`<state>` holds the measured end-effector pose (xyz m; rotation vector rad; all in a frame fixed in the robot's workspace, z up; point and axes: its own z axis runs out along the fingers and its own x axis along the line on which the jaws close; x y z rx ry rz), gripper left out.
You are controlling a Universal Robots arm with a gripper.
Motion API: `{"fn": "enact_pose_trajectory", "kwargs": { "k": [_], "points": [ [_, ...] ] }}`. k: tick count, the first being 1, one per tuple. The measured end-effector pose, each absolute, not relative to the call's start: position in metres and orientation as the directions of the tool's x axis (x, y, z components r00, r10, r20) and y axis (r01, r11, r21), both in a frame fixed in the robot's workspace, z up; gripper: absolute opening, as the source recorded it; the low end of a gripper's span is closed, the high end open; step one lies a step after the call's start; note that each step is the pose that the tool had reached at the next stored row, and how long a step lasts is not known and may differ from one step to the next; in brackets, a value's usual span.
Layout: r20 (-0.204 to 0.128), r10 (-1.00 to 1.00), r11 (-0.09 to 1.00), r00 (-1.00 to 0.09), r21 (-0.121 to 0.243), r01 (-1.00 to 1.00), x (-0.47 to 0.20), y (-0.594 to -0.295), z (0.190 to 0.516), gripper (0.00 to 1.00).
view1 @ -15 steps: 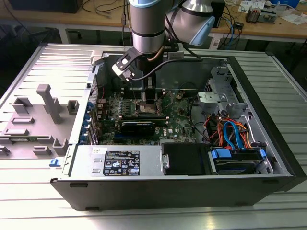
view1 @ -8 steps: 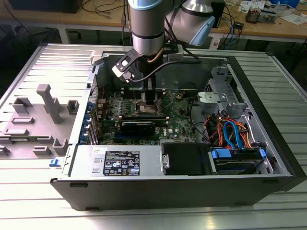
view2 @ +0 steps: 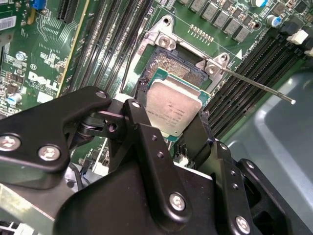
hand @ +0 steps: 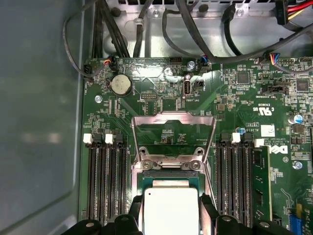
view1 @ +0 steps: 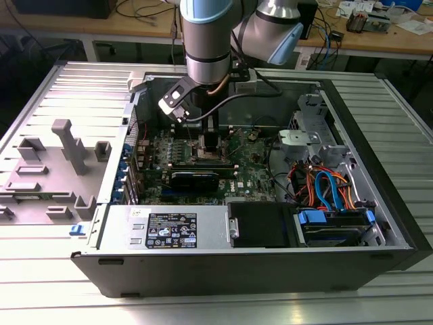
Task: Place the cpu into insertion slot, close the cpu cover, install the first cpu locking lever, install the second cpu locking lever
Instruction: 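Place the cpu into insertion slot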
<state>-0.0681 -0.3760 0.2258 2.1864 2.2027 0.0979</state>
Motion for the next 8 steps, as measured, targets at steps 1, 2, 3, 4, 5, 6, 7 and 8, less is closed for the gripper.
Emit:
{"fn": "enact_pose_trajectory", "kwargs": {
  "k": [1,2,3,4,5,6,7,8],
  "points": [
    [0.018,1.000,0.007,-0.008,0.070,0.998,-0.0682,-0.3761,0.2258,0.54],
    [0.018,1.000,0.007,-0.008,0.070,0.998,-0.0682,-0.3761,0.2258,0.54],
    [0.019,1.000,0.007,-0.008,0.070,0.998,-0.0682,-0.3760,0.2256,0.54],
    [0.019,1.000,0.007,-0.008,0.070,0.998,-0.0681,-0.3760,0.2256,0.54],
    [0.019,1.000,0.007,-0.008,0.070,0.998,-0.0682,-0.3760,0.2255,0.54],
    [0.018,1.000,0.007,-0.008,0.070,0.998,-0.0681,-0.3760,0.2255,0.54],
    [0.018,1.000,0.007,-0.008,0.070,0.998,-0.0682,-0.3760,0.2255,0.54],
    [0.018,1.000,0.007,-0.008,0.070,0.998,-0.0681,-0.3760,0.2255,0.54]
  ]
}}
